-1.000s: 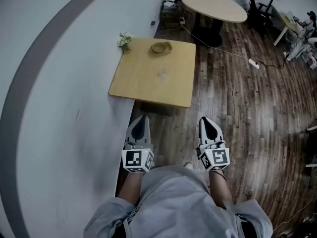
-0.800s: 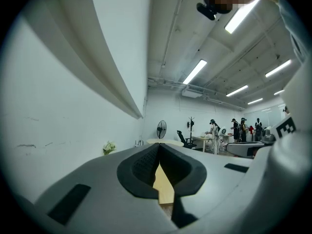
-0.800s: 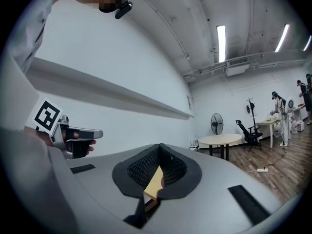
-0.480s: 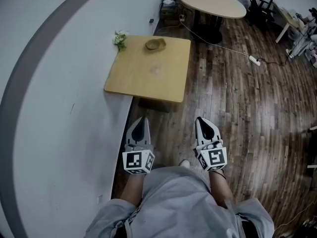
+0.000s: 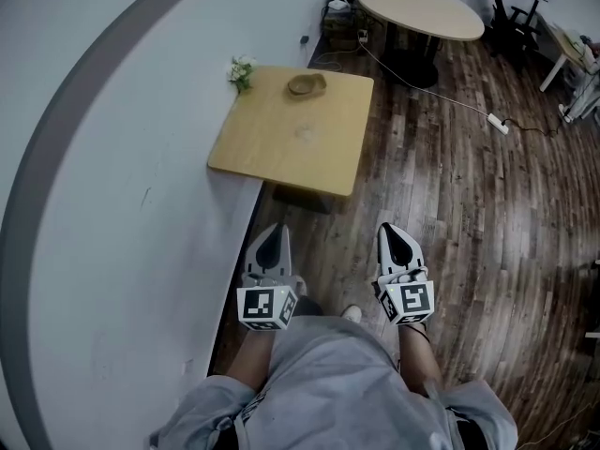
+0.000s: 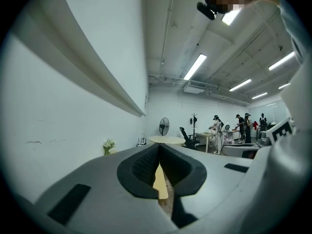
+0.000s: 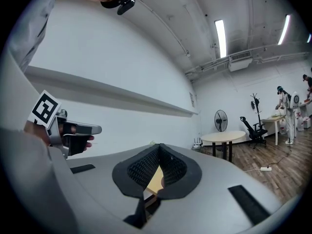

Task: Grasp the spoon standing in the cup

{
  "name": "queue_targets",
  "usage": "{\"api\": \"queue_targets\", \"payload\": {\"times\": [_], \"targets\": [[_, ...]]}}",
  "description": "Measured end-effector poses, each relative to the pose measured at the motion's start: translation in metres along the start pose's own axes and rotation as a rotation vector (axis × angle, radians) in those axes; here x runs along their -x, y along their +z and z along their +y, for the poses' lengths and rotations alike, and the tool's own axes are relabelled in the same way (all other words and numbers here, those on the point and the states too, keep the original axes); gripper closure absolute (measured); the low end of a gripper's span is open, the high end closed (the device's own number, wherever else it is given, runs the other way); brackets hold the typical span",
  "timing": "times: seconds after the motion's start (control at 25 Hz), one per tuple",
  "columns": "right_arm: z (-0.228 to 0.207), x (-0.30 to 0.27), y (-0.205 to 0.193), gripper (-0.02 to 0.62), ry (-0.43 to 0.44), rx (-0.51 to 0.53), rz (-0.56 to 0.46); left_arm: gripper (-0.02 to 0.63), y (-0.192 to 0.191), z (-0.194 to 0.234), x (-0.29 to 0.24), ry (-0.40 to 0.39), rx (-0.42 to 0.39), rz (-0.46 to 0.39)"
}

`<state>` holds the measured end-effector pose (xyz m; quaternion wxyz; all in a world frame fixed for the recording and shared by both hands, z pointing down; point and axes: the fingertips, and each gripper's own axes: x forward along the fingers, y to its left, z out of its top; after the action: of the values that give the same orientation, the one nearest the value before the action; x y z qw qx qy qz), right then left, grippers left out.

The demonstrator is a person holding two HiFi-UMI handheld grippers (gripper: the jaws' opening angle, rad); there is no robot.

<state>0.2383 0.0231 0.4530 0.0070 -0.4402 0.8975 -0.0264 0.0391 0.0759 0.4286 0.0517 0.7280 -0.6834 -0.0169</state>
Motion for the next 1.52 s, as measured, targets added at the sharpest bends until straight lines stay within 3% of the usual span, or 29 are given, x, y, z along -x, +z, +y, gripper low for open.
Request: {"api": "queue_targets", "payload": {"times": [0.52, 1.12, 1.52], "targets": [[0.017, -0.079, 0.002, 0.597, 0.005, 0.024, 0.023, 0.604, 0.007, 0.062, -0.057, -0.013, 0.004, -0.023], [0.035, -0.199, 0.000, 0.597, -0.075, 0.059, 0.040, 0.604, 0.019, 0.166, -0.147, -0.076, 0.018, -0.036], [0.043, -0.231, -0.021, 0.595, -0.059, 0.056, 0.098, 0.604, 0.015, 0.193, -0.166, -0.085, 0.043, -0.027]]}}
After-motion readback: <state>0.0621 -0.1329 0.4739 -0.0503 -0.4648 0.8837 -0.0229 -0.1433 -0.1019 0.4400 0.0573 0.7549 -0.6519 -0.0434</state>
